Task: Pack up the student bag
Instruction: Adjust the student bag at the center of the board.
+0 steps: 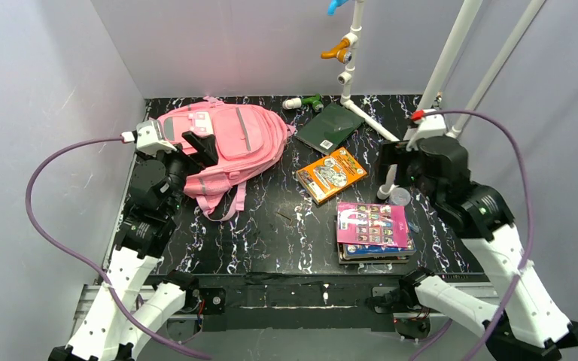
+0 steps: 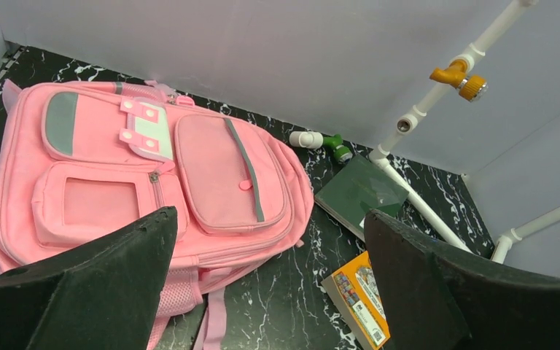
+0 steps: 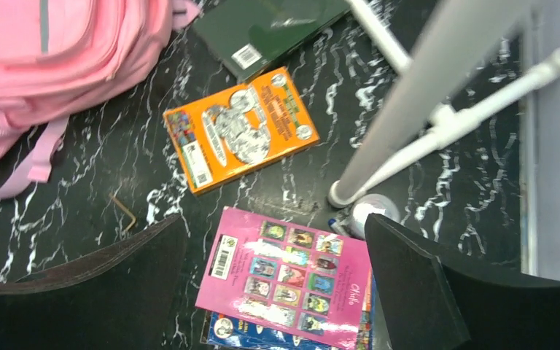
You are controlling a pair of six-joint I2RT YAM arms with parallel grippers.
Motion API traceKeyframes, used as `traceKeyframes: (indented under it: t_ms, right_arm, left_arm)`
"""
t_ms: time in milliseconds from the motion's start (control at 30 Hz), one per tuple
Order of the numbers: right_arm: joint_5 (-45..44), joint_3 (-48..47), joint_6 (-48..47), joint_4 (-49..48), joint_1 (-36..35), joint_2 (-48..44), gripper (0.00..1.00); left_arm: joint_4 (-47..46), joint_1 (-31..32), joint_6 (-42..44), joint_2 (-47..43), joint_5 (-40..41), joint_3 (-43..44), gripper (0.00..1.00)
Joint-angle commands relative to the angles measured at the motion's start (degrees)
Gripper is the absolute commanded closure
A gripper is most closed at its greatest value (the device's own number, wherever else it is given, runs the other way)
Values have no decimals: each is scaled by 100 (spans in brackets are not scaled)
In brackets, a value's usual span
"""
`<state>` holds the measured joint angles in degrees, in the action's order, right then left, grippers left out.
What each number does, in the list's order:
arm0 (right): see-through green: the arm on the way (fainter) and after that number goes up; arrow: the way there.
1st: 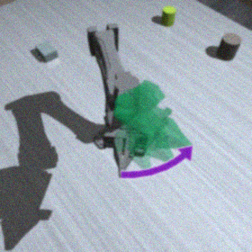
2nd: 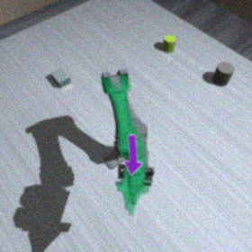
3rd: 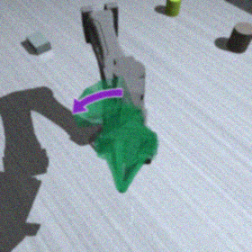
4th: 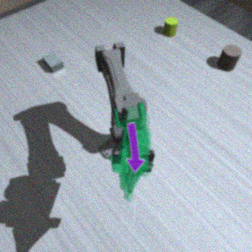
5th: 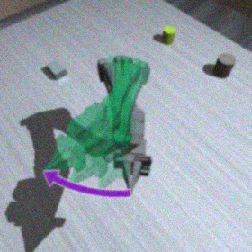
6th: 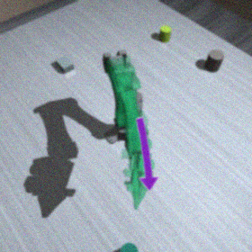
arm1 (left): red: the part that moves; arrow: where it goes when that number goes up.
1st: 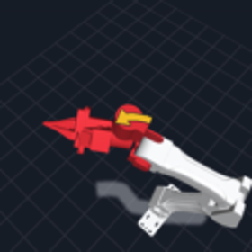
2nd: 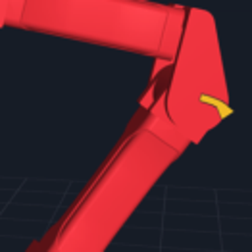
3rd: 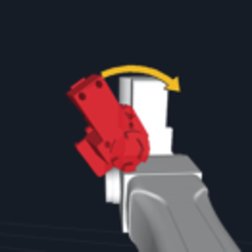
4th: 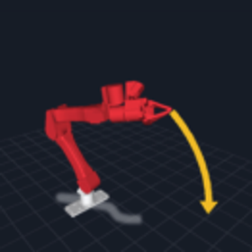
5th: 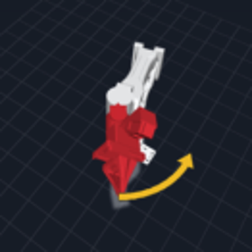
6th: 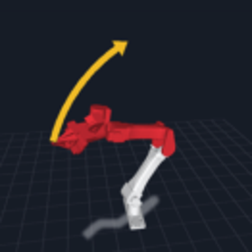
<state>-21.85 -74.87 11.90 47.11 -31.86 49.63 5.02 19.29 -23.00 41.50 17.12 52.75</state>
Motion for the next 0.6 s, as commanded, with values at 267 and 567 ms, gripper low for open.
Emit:
traceKeyframes:
  t_ms: [267,567]
  right_arm:
    - [-935,348,418,-900,-2916,1376,0]
    - [-1665,594,956,-1785,-3679,2533,0]
  left_arm:
    - [54,-21,73,156,-276,-62,1]
    - [1087,-26,236,1877,-1522,785,1]
